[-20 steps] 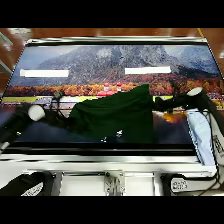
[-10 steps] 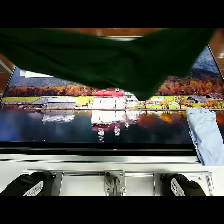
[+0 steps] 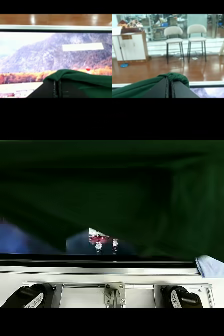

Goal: Fold the shirts.

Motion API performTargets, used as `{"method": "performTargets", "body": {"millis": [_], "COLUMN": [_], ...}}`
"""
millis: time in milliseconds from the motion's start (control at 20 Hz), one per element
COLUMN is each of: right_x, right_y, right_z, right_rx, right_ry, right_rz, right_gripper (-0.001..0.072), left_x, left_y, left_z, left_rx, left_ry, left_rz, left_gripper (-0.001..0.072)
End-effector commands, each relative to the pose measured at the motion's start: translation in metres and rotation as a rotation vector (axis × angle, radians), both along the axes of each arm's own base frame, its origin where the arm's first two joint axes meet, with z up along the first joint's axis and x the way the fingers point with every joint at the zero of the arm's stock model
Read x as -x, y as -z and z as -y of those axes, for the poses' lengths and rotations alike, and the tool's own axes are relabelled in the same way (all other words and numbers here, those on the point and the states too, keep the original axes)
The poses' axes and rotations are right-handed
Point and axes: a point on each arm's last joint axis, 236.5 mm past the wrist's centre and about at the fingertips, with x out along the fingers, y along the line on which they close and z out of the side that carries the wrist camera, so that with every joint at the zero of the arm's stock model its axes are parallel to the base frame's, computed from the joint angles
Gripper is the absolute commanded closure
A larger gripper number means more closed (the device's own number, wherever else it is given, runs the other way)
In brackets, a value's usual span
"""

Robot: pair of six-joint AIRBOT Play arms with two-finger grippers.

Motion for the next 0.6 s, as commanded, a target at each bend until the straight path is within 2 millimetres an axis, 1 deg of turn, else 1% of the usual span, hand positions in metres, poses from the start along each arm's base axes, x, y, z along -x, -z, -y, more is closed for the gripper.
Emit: {"method": "performTargets", "body": {"millis": [0,50,100,150,250,300,350,400,500,550], "right_x": [-0.013,-0.025,-0.038,-0.050,-0.076,-0.094,-0.115,-0.144,-0.197,-0.220], "right_y": [0.034,0.059,0.094,0.130,0.211,0.250,0.283,0.316,0.369,0.390], "right_z": [0.023,0.027,0.032,0.038,0.050,0.055,0.058,0.060,0.066,0.068], "right_rx": [0.017,0.018,0.018,0.027,0.029,0.013,-0.003,-0.027,-0.078,-0.120], "right_ry": [0.088,0.094,0.098,0.098,0.094,0.086,0.079,0.067,0.066,0.070], "right_rz": [-0.148,-0.258,-0.409,-0.562,-0.872,-0.983,-1.043,-1.060,-1.056,-1.061], "right_gripper": [0.0641,0.0641,0.0641,0.0641,0.0641,0.0641,0.0641,0.0641,0.0641,0.0642], "left_x": [-0.002,-0.006,-0.012,-0.020,-0.040,-0.051,-0.061,-0.076,-0.117,-0.137], "left_y": [0.033,0.052,0.076,0.104,0.168,0.206,0.241,0.274,0.321,0.339], "left_z": [0.004,0.006,0.007,0.009,0.012,0.014,0.016,0.015,0.001,-0.005], "left_rx": [-0.023,-0.034,-0.049,-0.066,-0.102,-0.110,-0.125,-0.161,-0.218,-0.201], "left_ry": [0.015,0.017,0.016,0.016,0.013,0.003,-0.001,-0.004,-0.042,-0.068], "left_rz": [-0.118,-0.185,-0.258,-0.335,-0.496,-0.585,-0.659,-0.712,-0.753,-0.777], "left_gripper": [0.0657,0.0657,0.0657,0.0657,0.0657,0.0657,0.0657,0.0656,0.0657,0.0657]}}
